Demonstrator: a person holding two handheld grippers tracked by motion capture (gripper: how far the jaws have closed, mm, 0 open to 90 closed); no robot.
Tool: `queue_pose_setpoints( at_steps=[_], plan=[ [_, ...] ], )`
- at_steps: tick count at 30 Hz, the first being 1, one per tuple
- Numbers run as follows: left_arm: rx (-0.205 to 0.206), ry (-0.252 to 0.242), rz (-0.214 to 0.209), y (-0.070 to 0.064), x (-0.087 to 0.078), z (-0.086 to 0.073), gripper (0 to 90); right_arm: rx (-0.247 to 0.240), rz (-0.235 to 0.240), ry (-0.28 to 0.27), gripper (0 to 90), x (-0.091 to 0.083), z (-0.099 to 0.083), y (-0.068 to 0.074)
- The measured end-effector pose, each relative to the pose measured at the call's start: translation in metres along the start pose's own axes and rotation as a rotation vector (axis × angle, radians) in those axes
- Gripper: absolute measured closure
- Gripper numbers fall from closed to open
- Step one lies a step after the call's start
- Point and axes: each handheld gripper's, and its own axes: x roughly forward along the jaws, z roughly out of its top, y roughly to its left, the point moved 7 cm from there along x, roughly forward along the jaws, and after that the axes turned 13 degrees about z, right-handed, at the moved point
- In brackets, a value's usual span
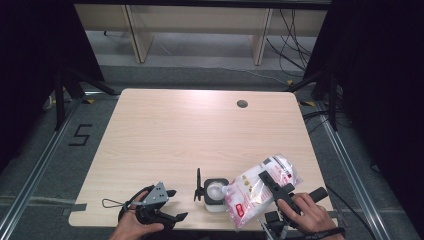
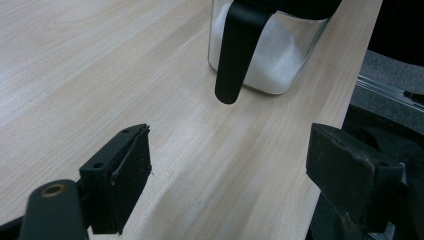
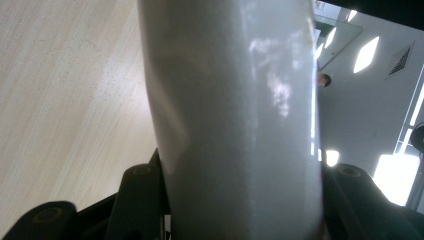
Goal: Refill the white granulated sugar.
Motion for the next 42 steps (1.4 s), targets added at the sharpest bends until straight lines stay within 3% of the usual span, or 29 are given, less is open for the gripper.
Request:
queue_pose_setpoints(
  at_steps=[9, 12, 14, 18, 21, 23, 27, 31, 33, 36, 42],
  plan=[
    [0.000, 0.000, 0.000, 0.0000, 0.0002, -0.0001, 17.6, 0.016, 0.010, 0.001, 54.1, -0.0005, -0.0006, 0.0005],
    [-0.001, 0.000, 0.000, 0.0000, 0.0002, -0.0001, 17.6, -0.001, -0.011, 0.001, 54.1, -0.0006, -0.0010, -0.0010],
    [0.000, 0.001, 0.000, 0.0000, 0.0000, -0.0001, 17.6, 0.006, 0.011, 0.010, 54.1, -0.0008, -0.0013, 0.0004],
    [-0.007, 0.000, 0.002, 0.0000, 0.0001, 0.0000, 17.6, -0.011, -0.007, -0.006, 54.1, -0.0008, 0.0014, -0.0022],
    [-0.008, -0.008, -0.002, -0.0003, 0.0007, 0.0003, 17.6, -0.005, 0.010, 0.005, 54.1, -0.0012, 0.0017, -0.0004],
    [-0.009, -0.007, -0.003, -0.0004, 0.0006, 0.0002, 17.6, -0.027, 0.011, 0.006, 54.1, 0.0000, 0.0016, -0.0009],
    [-0.007, -0.001, 0.002, 0.0000, -0.0001, 0.0001, 17.6, -0.005, 0.014, 0.005, 54.1, 0.0004, 0.0018, 0.0014],
    [-0.007, -0.002, 0.001, -0.0002, -0.0001, 0.0001, 17.6, -0.028, 0.007, 0.008, 54.1, -0.0007, 0.0013, -0.0016],
    [-0.006, -0.001, 0.002, -0.0001, -0.0002, 0.0000, 17.6, -0.004, 0.014, 0.013, 54.1, -0.0004, 0.0010, 0.0008],
    [-0.006, -0.001, 0.002, 0.0001, -0.0001, 0.0001, 17.6, -0.019, 0.000, -0.001, 54.2, 0.0004, 0.0021, -0.0005],
    [-0.007, -0.001, 0.002, -0.0001, -0.0002, 0.0000, 17.6, -0.010, 0.014, 0.016, 54.2, 0.0000, 0.0015, 0.0008]
  ],
)
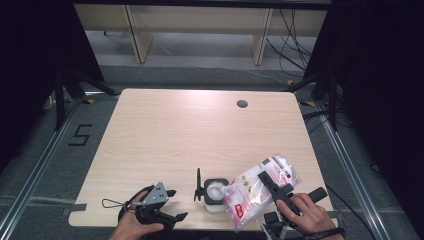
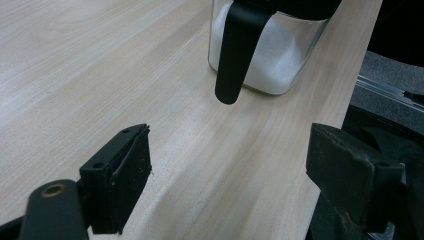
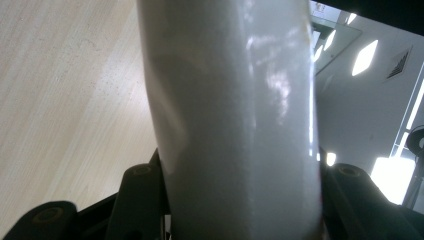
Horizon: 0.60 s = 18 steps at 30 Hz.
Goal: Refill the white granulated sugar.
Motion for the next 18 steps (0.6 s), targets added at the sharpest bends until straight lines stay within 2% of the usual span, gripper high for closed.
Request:
queue_pose_setpoints(
  at_steps=[1, 3, 4, 6, 9, 10, 12, 13, 15, 17, 18],
  plan=[
    [-0.010, -0.005, -0.002, -0.0011, -0.0001, 0.0004, 17.6, -0.004, 0.001, -0.002, 54.3, 0.0004, 0.0001, 0.0000],
    [-0.010, -0.005, -0.003, -0.0009, -0.0001, 0.0005, 17.6, -0.012, -0.018, -0.016, 54.2, 0.0001, 0.0006, -0.0014],
    [-0.001, -0.001, 0.000, 0.0002, 0.0002, 0.0001, 17.6, -0.020, -0.019, -0.013, 54.2, -0.0001, -0.0003, -0.0021],
    [0.008, 0.002, -0.002, 0.0000, 0.0001, -0.0003, 17.6, -0.006, -0.007, -0.005, 54.3, -0.0004, -0.0002, -0.0017],
    [0.000, 0.001, -0.002, -0.0002, 0.0003, 0.0000, 17.6, -0.026, -0.018, -0.012, 54.3, 0.0003, -0.0003, -0.0025],
    [-0.001, 0.002, 0.000, -0.0001, 0.0003, -0.0002, 17.6, -0.008, -0.017, -0.012, 54.3, 0.0004, 0.0000, -0.0011],
    [0.003, 0.003, -0.002, -0.0001, 0.0002, -0.0003, 17.6, -0.009, -0.016, -0.014, 54.3, 0.0004, 0.0003, -0.0012],
    [0.000, 0.000, -0.003, -0.0004, 0.0004, 0.0000, 17.6, 0.013, -0.012, -0.015, 54.3, 0.0008, -0.0002, 0.0007],
    [-0.007, 0.001, -0.007, -0.0009, 0.0004, 0.0001, 17.6, 0.016, -0.003, 0.001, 54.3, -0.0001, -0.0008, 0.0012],
    [-0.002, 0.000, -0.002, -0.0001, 0.0003, 0.0000, 17.6, -0.006, 0.000, -0.003, 54.3, -0.0001, 0.0003, -0.0004],
    [-0.002, 0.000, -0.001, 0.0000, 0.0003, 0.0000, 17.6, -0.002, -0.001, -0.005, 54.3, -0.0004, 0.0002, -0.0004]
  ],
)
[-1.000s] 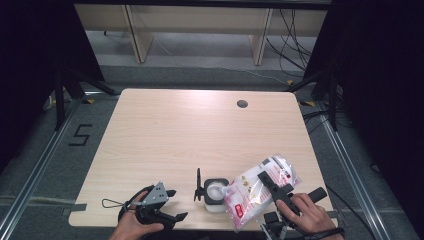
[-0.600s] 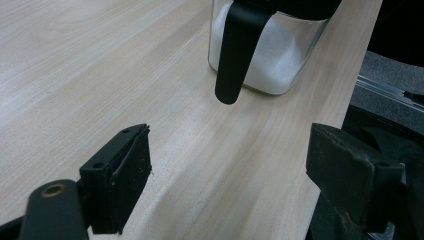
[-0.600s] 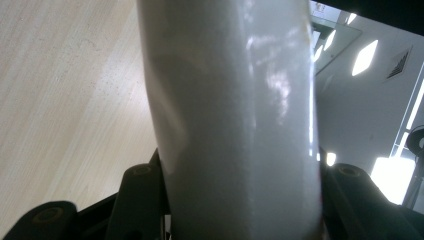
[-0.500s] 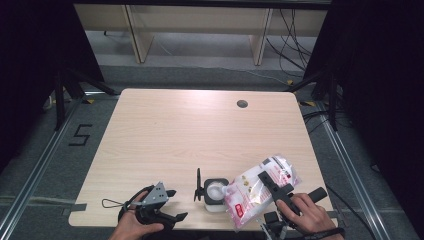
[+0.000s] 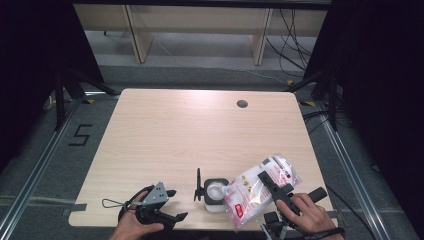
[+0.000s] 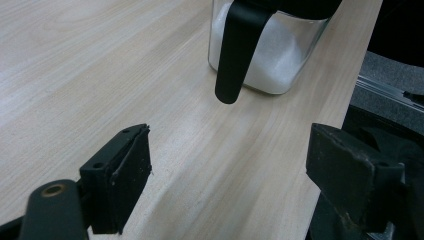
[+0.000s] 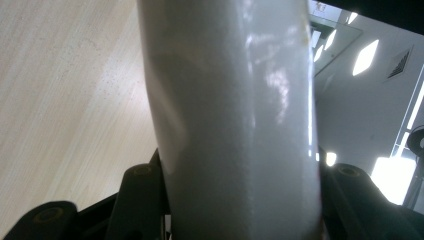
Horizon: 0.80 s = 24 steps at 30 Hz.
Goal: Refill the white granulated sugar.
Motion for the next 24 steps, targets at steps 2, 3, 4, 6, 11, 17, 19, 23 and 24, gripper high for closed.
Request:
queue_pose_setpoints(
  at_steps=[2, 3, 4, 6, 11, 17, 19, 23, 24],
  plan=[
    [0.000, 0.000, 0.001, 0.0001, 0.0000, -0.0001, 17.6, 0.014, -0.011, -0.003, 54.3, 0.0002, 0.0001, 0.0002],
    [0.001, 0.001, 0.000, 0.0000, -0.0002, -0.0001, 17.6, 0.015, -0.009, 0.000, 54.3, -0.0001, 0.0001, 0.0007],
    [0.001, 0.000, 0.000, 0.0000, -0.0002, 0.0000, 17.6, 0.007, -0.009, -0.002, 54.3, -0.0002, 0.0003, 0.0003],
    [0.001, 0.001, 0.001, 0.0001, 0.0000, -0.0001, 17.6, 0.008, -0.010, -0.006, 54.3, 0.0003, 0.0004, 0.0001],
    [0.000, 0.000, 0.002, 0.0003, 0.0000, -0.0001, 17.6, -0.005, -0.005, -0.002, 54.3, 0.0000, -0.0003, -0.0015],
    [0.005, -0.001, 0.003, 0.0005, -0.0003, 0.0000, 17.6, 0.006, -0.014, -0.004, 54.3, -0.0005, -0.0003, -0.0010],
    [-0.001, 0.000, 0.002, 0.0001, -0.0004, 0.0000, 17.6, 0.018, -0.014, -0.003, 54.4, -0.0010, -0.0004, 0.0003],
    [-0.002, -0.002, 0.002, -0.0001, -0.0004, 0.0001, 17.6, 0.002, -0.010, -0.002, 54.4, -0.0003, 0.0004, -0.0003],
    [-0.001, -0.001, 0.002, 0.0003, -0.0004, 0.0001, 17.6, -0.006, -0.012, -0.008, 54.4, 0.0000, 0.0008, -0.0010]
  ],
)
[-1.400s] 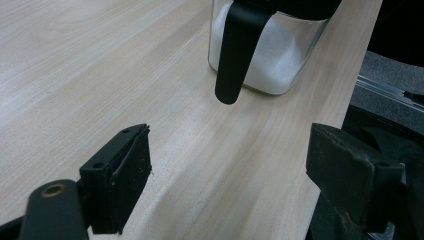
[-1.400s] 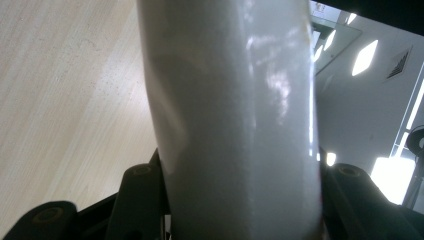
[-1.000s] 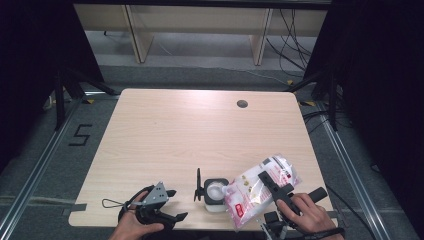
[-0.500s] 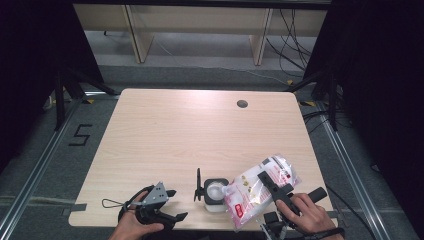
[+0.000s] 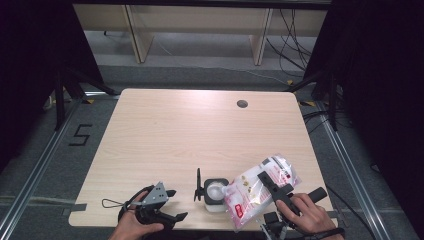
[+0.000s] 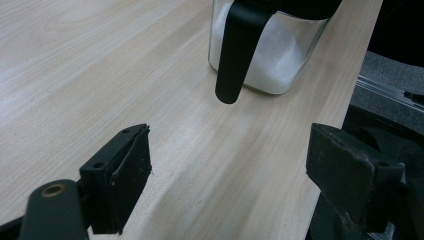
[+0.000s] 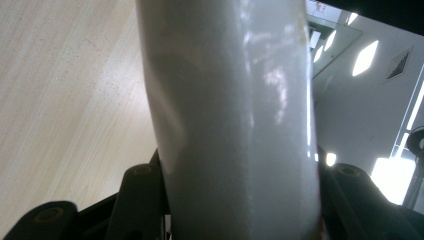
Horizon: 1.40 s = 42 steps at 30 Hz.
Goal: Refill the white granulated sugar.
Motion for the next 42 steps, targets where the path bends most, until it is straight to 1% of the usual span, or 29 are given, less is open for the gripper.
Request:
queue_pose_setpoints(
  at_steps=[2, 5, 6, 7, 8, 11, 12, 14, 15, 16, 17, 18, 19, 20, 21, 22, 24, 26, 27, 28, 30, 33, 35, 37, 38, 39, 40, 41, 42],
  plan=[
    [0.000, 0.000, 0.001, 0.0000, -0.0001, -0.0001, 17.6, 0.012, 0.004, 0.006, 54.4, 0.0000, -0.0005, 0.0013],
    [0.000, 0.000, 0.001, 0.0001, -0.0001, 0.0000, 17.6, -0.023, -0.009, 0.001, 54.4, -0.0004, -0.0005, -0.0024],
    [0.000, 0.000, 0.000, 0.0001, 0.0000, -0.0001, 17.6, 0.004, -0.005, 0.003, 54.4, -0.0008, -0.0007, -0.0009],
    [0.001, -0.004, 0.001, -0.0001, -0.0002, 0.0002, 17.6, 0.007, -0.006, 0.009, 54.4, -0.0009, -0.0013, 0.0001],
    [-0.004, -0.005, 0.000, -0.0006, -0.0003, 0.0003, 17.6, -0.012, -0.005, 0.014, 54.4, -0.0011, -0.0015, -0.0009],
    [0.003, -0.002, 0.003, 0.0005, -0.0001, 0.0000, 17.6, -0.024, -0.007, 0.004, 54.4, -0.0004, -0.0006, -0.0021],
    [0.007, 0.001, 0.003, 0.0008, -0.0003, -0.0001, 17.6, -0.006, -0.002, 0.005, 54.4, -0.0006, -0.0001, -0.0008],
    [0.006, 0.000, 0.002, 0.0009, -0.0002, 0.0000, 17.6, 0.001, 0.001, 0.004, 54.4, -0.0004, 0.0005, 0.0003],
    [0.012, 0.002, 0.002, 0.0013, -0.0002, 0.0000, 17.6, -0.009, 0.000, 0.000, 54.4, 0.0001, 0.0011, -0.0004],
    [0.043, 0.001, -0.001, 0.0032, -0.0002, 0.0001, 17.6, -0.003, 0.000, 0.005, 54.4, -0.0002, 0.0006, 0.0000],
    [0.000, 0.003, 0.001, 0.0008, -0.0001, -0.0002, 17.6, 0.000, -0.001, 0.010, 54.4, -0.0005, 0.0003, -0.0001],
    [0.009, 0.002, 0.000, 0.0015, -0.0002, 0.0000, 17.6, -0.005, 0.002, 0.012, 54.4, -0.0007, 0.0004, -0.0010],
    [-0.003, -0.003, -0.004, 0.0005, 0.0000, 0.0006, 17.6, -0.018, -0.011, 0.004, 54.4, -0.0006, 0.0009, -0.0028],
    [0.007, 0.002, 0.000, 0.0016, -0.0001, 0.0004, 17.6, -0.008, 0.004, 0.014, 54.4, -0.0012, 0.0000, -0.0012],
    [0.020, 0.009, 0.005, 0.0027, 0.0000, -0.0002, 17.6, -0.016, 0.005, 0.014, 54.4, -0.0012, 0.0003, -0.0014],
    [0.000, -0.002, -0.005, 0.0002, 0.0004, 0.0007, 17.6, -0.013, 0.009, 0.017, 54.5, -0.0011, 0.0005, -0.0003],
    [-0.004, -0.004, -0.005, -0.0005, 0.0006, 0.0007, 17.6, -0.004, 0.001, 0.012, 54.5, -0.0011, 0.0008, 0.0002],
    [0.010, -0.001, -0.003, 0.0010, 0.0002, 0.0007, 17.6, -0.037, -0.005, 0.012, 54.5, -0.0013, 0.0013, -0.0022],
    [0.005, -0.004, -0.005, 0.0005, 0.0004, 0.0009, 17.6, -0.015, -0.003, 0.008, 54.5, -0.0017, 0.0018, -0.0013],
    [0.024, 0.009, 0.003, 0.0028, 0.0000, -0.0003, 17.6, -0.008, -0.004, 0.009, 54.5, -0.0020, 0.0016, -0.0011],
    [0.020, 0.008, 0.004, 0.0026, 0.0000, -0.0001, 17.6, 0.006, -0.001, 0.016, 54.7, -0.0022, 0.0006, -0.0003],
    [0.021, 0.008, 0.004, 0.0025, 0.0001, -0.0002, 17.6, -0.015, 0.003, 0.007, 55.1, -0.0012, 0.0010, -0.0020],
    [0.020, 0.008, 0.004, 0.0025, 0.0001, -0.0001, 17.6, 0.011, 0.000, 0.001, 55.5, -0.0011, 0.0000, 0.0002],
    [0.001, 0.001, -0.002, 0.0008, 0.0001, 0.0005, 17.6, 0.019, -0.002, -0.011, 55.9, -0.0011, 0.0000, 0.0000],
    [0.006, 0.000, -0.002, 0.0009, 0.0002, 0.0005, 17.6, 0.011, -0.001, -0.018, 56.1, -0.0012, -0.0003, -0.0019],
    [0.007, -0.001, -0.002, 0.0009, 0.0002, 0.0004, 17.6, 0.020, 0.005, -0.023, 56.3, -0.0015, -0.0004, -0.0022],
    [0.019, 0.010, 0.005, 0.0023, 0.0000, -0.0007, 17.6, 0.050, -0.001, -0.035, 56.3, -0.0009, -0.0008, -0.0005],
    [0.016, -0.005, -0.004, 0.0011, -0.0004, 0.0005, 17.6, 0.084, -0.003, -0.033, 56.5, -0.0009, -0.0015, 0.0017],
    [0.034, -0.006, -0.003, 0.0024, -0.0005, 0.0006, 17.6, 0.086, 0.018, -0.027, 56.5, -0.0008, -0.0021, 0.0025]
  ],
)
